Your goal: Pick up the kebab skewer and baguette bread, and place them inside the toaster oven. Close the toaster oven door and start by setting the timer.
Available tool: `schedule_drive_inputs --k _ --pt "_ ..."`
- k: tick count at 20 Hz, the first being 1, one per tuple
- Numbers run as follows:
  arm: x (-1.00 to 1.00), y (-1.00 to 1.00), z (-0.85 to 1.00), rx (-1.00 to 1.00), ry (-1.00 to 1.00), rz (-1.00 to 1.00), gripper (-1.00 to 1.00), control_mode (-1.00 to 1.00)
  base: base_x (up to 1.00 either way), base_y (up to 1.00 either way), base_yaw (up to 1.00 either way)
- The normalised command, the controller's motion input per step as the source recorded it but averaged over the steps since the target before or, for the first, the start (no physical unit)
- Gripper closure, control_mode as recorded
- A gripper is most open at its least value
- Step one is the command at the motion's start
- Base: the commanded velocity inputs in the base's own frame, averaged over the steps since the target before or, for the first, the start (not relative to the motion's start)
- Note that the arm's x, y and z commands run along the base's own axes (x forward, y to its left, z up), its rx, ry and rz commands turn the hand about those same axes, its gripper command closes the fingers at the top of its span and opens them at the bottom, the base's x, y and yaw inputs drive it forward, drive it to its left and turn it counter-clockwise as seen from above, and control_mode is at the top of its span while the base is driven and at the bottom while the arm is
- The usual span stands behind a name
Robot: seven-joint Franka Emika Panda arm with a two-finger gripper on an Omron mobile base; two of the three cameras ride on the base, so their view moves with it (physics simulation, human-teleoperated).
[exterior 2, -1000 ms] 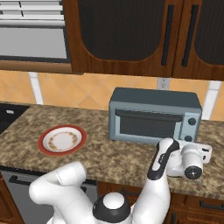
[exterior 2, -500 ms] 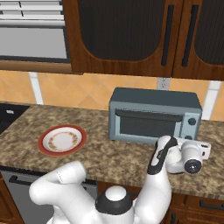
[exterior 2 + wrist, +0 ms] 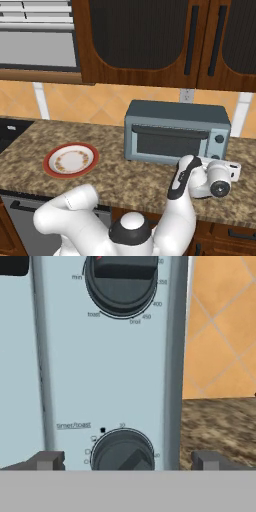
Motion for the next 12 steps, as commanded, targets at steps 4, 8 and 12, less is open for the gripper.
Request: schedule_drive_inputs --k 4,8,12 --pt "0.00 0.00 0.00 0.00 0.00 0.00 -1.00 -1.00 0.00 0.00 0.00" --pt "0.00 0.00 0.00 0.00 0.00 0.00 -1.00 -1.00 0.00 0.00 0.00" --pt "0.00 0.00 0.00 0.00 0.00 0.00 1.00 -1.00 0.00 0.00 0.00"
